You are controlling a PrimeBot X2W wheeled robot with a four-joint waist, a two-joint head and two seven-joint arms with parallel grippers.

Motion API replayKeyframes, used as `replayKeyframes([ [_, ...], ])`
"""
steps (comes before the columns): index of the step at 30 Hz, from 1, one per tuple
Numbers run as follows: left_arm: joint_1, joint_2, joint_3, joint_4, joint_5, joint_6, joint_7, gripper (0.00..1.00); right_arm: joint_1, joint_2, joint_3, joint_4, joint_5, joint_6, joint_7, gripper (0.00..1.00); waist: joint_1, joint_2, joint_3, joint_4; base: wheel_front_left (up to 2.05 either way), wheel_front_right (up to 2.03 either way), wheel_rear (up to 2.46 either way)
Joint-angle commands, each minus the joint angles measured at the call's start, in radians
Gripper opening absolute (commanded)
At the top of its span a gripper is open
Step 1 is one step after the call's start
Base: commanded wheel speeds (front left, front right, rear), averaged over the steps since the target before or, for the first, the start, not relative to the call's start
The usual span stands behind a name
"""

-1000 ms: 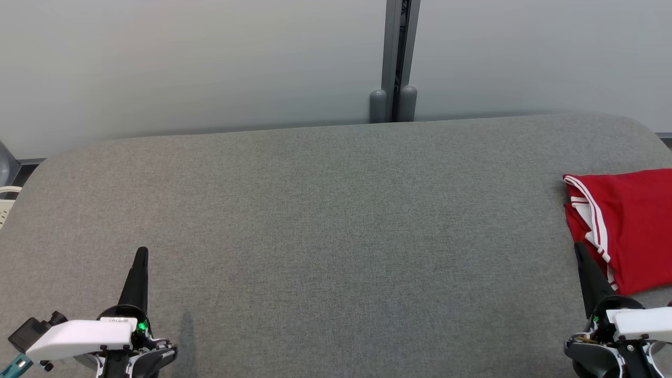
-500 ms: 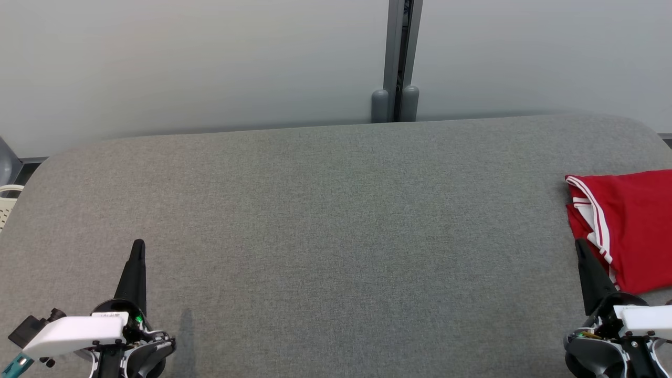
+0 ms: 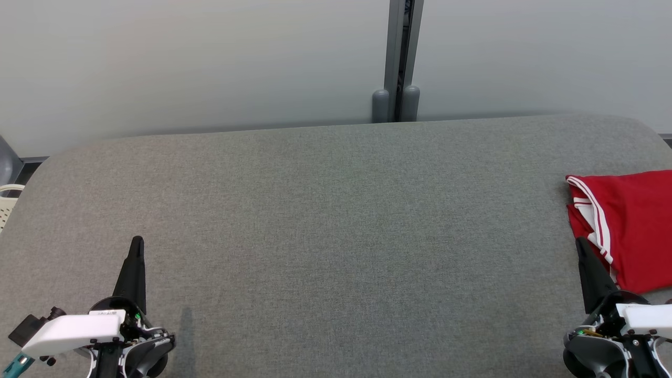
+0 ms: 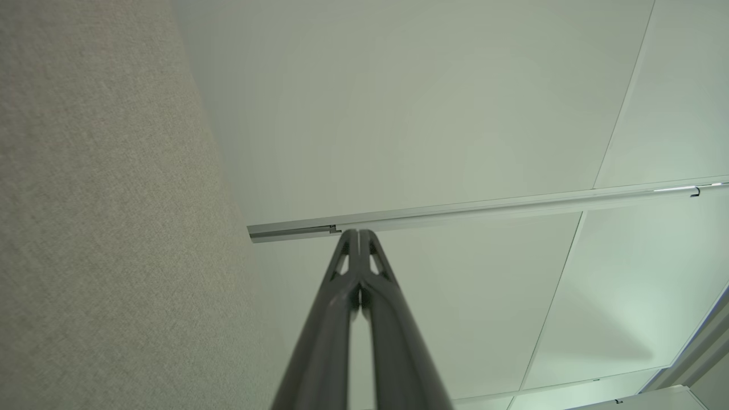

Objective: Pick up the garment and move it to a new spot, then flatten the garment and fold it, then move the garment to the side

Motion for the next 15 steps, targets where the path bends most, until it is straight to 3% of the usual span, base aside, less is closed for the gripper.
replayKeyframes([
  [1, -0.014, 0.002, 0.004, 0.001, -0.002, -0.004, 0.003, 0.0, -0.008, -0.008, -0.003, 0.002, 0.002, 0.001, 0.003, 0.0, 0.0, 0.0, 0.0, 0.0, 0.0, 0.0, 0.0],
  [15, -0.014, 0.002, 0.004, 0.001, -0.002, -0.004, 0.003, 0.0, -0.008, -0.008, -0.002, 0.002, 0.002, 0.001, 0.003, 0.0, 0.0, 0.0, 0.0, 0.0, 0.0, 0.0, 0.0],
])
